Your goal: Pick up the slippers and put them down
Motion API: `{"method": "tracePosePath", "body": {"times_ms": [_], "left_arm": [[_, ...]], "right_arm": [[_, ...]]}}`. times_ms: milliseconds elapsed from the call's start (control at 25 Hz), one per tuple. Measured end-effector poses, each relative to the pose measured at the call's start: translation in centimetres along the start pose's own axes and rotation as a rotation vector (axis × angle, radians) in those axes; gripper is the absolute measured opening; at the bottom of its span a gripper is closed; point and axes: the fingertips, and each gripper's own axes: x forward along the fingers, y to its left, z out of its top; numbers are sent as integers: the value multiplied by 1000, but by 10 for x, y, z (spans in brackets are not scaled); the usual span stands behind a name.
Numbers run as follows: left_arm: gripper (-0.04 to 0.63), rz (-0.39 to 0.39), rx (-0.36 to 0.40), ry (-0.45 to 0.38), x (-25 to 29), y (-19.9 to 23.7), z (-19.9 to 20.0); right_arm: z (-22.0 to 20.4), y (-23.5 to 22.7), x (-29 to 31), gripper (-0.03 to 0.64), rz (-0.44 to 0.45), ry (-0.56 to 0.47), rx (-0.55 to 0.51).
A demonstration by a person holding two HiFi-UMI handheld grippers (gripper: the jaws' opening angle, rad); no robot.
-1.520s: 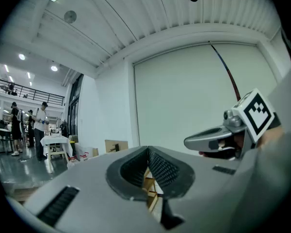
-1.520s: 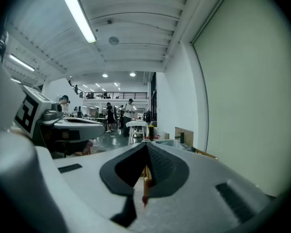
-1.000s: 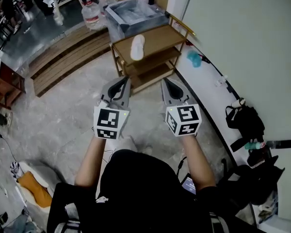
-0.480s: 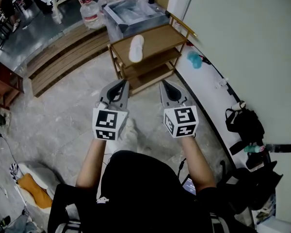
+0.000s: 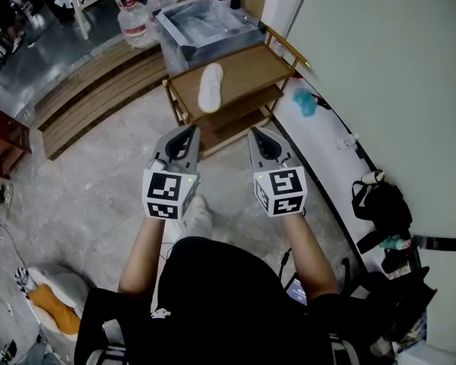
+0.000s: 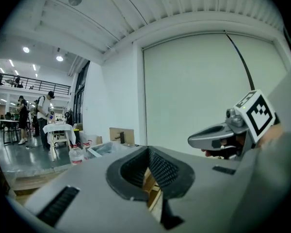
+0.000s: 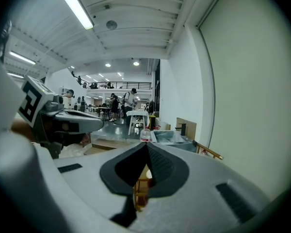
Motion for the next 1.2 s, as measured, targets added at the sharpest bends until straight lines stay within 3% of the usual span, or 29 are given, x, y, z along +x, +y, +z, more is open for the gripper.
{"method": "tracePosePath", "body": {"times_ms": [760,1200], "left_arm": [[5,-29,-13,53,128,136,-1],[5,-92,-14,98,161,167,-29]], "right_arm": [[41,-27,190,-5,37,39,-82],[26,-23,251,-5,29,89,-64]]}}
